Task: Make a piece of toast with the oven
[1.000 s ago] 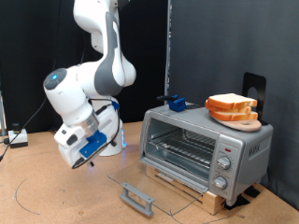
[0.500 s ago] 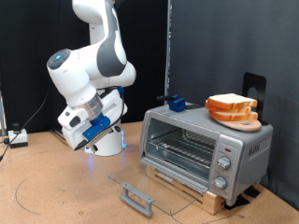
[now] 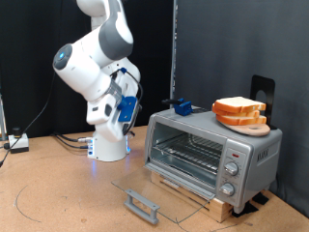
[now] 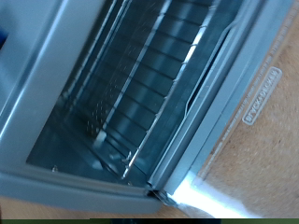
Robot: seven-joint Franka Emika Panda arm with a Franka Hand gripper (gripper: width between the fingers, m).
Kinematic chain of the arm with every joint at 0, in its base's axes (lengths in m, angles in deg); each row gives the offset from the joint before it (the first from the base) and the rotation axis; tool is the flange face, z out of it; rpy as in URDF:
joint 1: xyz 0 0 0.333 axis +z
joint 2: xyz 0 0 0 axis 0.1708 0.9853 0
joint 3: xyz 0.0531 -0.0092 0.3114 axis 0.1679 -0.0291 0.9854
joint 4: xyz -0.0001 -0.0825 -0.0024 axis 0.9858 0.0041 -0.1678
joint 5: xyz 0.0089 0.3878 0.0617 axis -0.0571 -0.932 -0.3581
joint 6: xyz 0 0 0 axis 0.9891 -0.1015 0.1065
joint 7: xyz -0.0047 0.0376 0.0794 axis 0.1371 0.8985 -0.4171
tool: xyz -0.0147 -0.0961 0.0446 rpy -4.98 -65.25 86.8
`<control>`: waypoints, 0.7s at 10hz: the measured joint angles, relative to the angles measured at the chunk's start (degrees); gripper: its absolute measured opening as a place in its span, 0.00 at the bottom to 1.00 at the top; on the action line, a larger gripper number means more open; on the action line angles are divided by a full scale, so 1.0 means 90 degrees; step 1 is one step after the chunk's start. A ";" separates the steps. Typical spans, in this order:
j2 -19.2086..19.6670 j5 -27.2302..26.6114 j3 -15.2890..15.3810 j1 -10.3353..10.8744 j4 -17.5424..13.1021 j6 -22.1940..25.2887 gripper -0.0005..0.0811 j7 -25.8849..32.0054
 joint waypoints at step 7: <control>-0.1089 -0.0068 0.0213 0.0392 0.0118 -0.0144 1.00 0.2827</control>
